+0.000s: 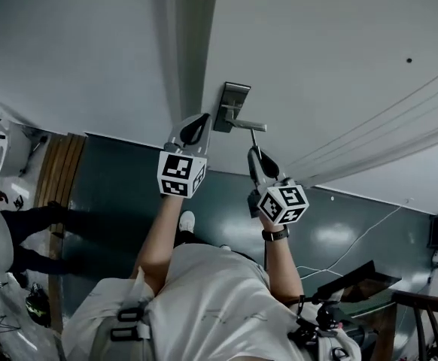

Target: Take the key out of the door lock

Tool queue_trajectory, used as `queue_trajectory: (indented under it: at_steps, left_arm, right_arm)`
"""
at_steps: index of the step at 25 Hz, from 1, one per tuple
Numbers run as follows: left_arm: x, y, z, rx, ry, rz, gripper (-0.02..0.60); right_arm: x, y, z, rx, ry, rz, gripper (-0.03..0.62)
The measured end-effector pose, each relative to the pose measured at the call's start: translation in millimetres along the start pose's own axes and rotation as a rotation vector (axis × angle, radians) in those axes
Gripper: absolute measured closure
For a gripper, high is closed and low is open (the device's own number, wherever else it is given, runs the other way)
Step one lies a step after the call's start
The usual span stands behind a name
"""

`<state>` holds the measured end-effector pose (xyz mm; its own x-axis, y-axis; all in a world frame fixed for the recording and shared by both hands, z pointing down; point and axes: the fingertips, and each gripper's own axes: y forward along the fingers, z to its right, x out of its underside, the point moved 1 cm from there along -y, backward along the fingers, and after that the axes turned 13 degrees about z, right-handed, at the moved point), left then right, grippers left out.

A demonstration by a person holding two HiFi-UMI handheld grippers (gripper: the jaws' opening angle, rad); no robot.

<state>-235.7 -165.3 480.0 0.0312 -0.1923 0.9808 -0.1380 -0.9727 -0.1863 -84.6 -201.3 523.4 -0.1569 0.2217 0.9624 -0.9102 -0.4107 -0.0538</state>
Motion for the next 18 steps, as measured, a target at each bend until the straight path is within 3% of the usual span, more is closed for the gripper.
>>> queue_trajectory:
  at_steps: [4,7,11,15,18]
  left_arm:
    - [-18.8,-29.6,39.1,-0.078,0.117,0.023,0.58]
    - [-31.6,-45.9,69.9,-0.135,0.113,0.056,0.58]
    - [-40.5,-60.4,115.2,-0.142,0.11,0.051,0.58]
    - [-58.1,-79.6,130.4,-0.132,0.128,0.042,0.58]
    - [-71.6,-76.1,145.6,-0.097,0.124,0.079,0.58]
  right_arm:
    - [-34.3,-19.9,-11.2,-0.049,-0.167,0.037,0.568]
    - [-59.1,-38.5,-15.8,-0.079,-0.225,0.102,0.568]
    - [-84.8,-72.8,-6.1,-0.024,-0.252,0.174,0.568]
    - [-97.4,-93.9,-29.4,-0.05,-0.181,0.219,0.566]
    - [-103.4,-102.2,-33.6,-0.101,0.024,0.234,0.567]
